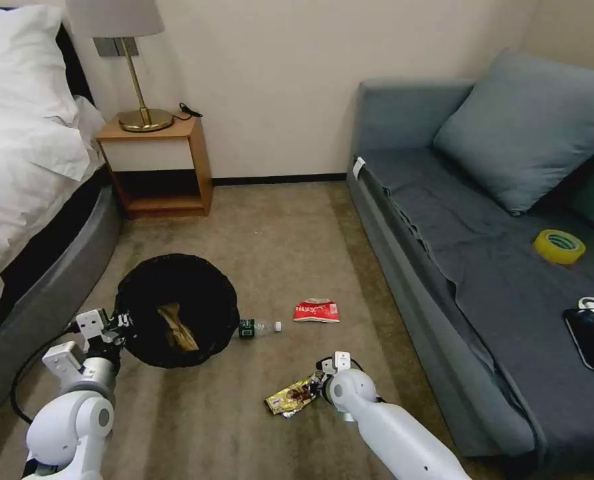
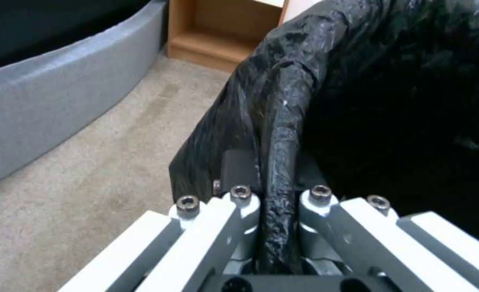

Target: Pick up the trash bin, then pick up the garbage on the floor and place it into the trash bin.

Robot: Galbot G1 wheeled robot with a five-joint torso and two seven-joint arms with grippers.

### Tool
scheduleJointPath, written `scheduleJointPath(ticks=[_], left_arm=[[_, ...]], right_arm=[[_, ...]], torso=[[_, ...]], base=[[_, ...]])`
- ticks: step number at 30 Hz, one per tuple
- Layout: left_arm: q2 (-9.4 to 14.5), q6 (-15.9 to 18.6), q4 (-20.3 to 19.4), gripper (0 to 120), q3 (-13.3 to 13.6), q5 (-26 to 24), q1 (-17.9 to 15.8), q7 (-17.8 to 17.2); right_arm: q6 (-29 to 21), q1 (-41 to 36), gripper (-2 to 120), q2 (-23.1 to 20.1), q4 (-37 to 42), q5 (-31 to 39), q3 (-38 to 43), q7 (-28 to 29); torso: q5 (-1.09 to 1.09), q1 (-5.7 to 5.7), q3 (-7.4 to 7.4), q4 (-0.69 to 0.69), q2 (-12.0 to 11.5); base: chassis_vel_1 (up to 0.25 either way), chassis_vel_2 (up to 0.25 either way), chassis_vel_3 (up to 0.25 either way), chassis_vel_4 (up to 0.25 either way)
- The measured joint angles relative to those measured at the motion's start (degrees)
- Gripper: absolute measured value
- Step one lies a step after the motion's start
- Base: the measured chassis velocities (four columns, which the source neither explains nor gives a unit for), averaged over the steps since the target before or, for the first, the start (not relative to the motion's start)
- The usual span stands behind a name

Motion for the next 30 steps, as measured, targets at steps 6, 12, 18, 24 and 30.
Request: scheduleJointPath(ticks=[6, 12, 18, 24, 30], left_arm=[[0.2, -0.01, 0.21, 3, 0.19, -0.13, -0.45, 0.07], [0.37, -0.03, 0.61, 3, 1.03, -0.1, -1.17, 0.07], [0.53, -0.03, 1.03, 3, 1.96, -0.02, -1.63, 0.1], [0.71, 0.04, 1.62, 3, 3.19, 0.26, -2.06, 0.1], [0.99, 0.91, 1.96, 3, 4.27, -0.33, -2.28, -0.13]], right_arm=[[0.08, -0.2, 0, -0.18, 1.14, 0.37, 0.09, 0.28], [-0.06, -0.38, 0, -1.32, 5.81, 1.79, 1.1, 1.55], [0.02, 0.08, 0, -2.7, 10.22, 3.06, 2.92, 3.33], [0.87, 2.04, 0, -4.38, 15.56, 3.7, 4.86, 4.41], [3.86, 5.82, 0, -5.98, 20.88, 1.42, 5.5, 4.3]], torso=[[0.16, 0.01, 0.04, 0.11, -0.04], [0.12, 0.02, 0.03, 0.09, -0.04], [0.04, 0.02, 0.01, 0.02, -0.03], [0.03, 0.02, 0.0, 0.03, -0.02], [0.02, 0.01, 0.0, 0.02, -0.01]], base=[[0.0, 0.0, 0.0, 0.0], [0.029, 0.048, 0.024, 0.009], [0.0, 0.0, 0.0, 0.0], [0.0, 0.0, 0.0, 0.0], [0.0, 0.0, 0.0, 0.0]])
